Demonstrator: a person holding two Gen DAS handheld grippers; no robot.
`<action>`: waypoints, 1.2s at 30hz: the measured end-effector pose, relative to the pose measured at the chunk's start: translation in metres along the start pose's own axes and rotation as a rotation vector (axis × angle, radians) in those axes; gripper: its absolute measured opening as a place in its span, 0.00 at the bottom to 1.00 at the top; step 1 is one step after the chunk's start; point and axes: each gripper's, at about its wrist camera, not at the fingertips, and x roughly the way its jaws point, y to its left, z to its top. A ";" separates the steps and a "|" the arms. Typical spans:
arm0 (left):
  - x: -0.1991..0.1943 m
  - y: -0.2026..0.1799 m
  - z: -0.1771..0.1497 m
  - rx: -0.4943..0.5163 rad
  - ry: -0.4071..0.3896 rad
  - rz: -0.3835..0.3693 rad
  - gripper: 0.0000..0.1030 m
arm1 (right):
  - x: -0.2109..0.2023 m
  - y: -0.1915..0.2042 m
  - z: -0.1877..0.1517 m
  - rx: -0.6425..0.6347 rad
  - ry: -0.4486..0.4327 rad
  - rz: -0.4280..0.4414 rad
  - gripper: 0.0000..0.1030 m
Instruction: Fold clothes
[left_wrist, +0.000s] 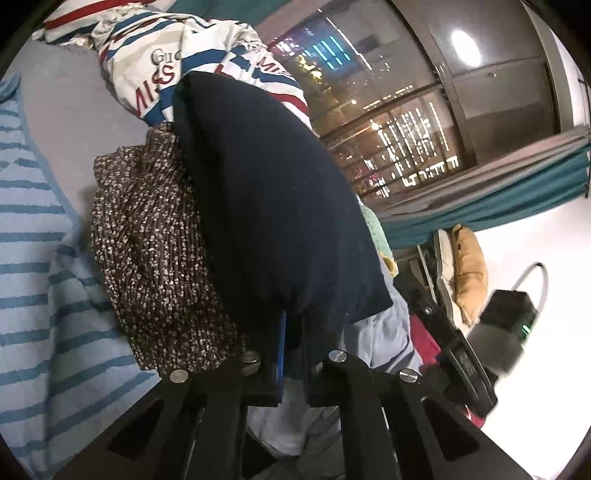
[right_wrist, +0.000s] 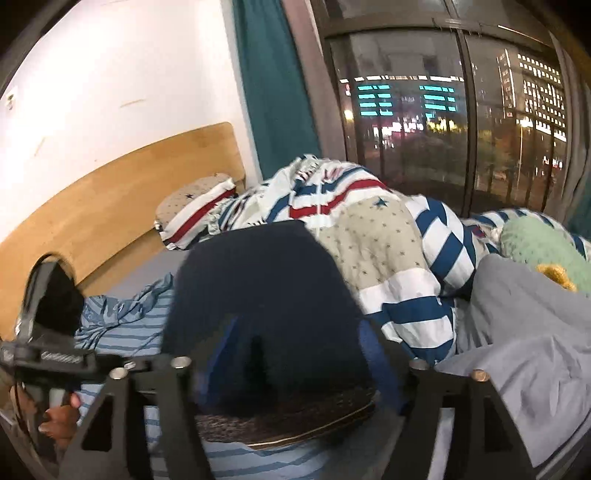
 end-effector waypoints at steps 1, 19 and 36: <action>0.000 0.001 0.000 -0.007 0.000 -0.008 0.07 | 0.005 -0.009 0.003 0.021 0.021 0.011 0.74; 0.001 0.000 -0.001 -0.006 0.000 0.009 0.04 | 0.028 -0.060 -0.016 0.198 0.104 0.141 0.30; -0.013 -0.070 -0.001 0.426 -0.152 0.417 0.08 | 0.003 0.067 -0.047 -0.227 0.017 0.191 0.26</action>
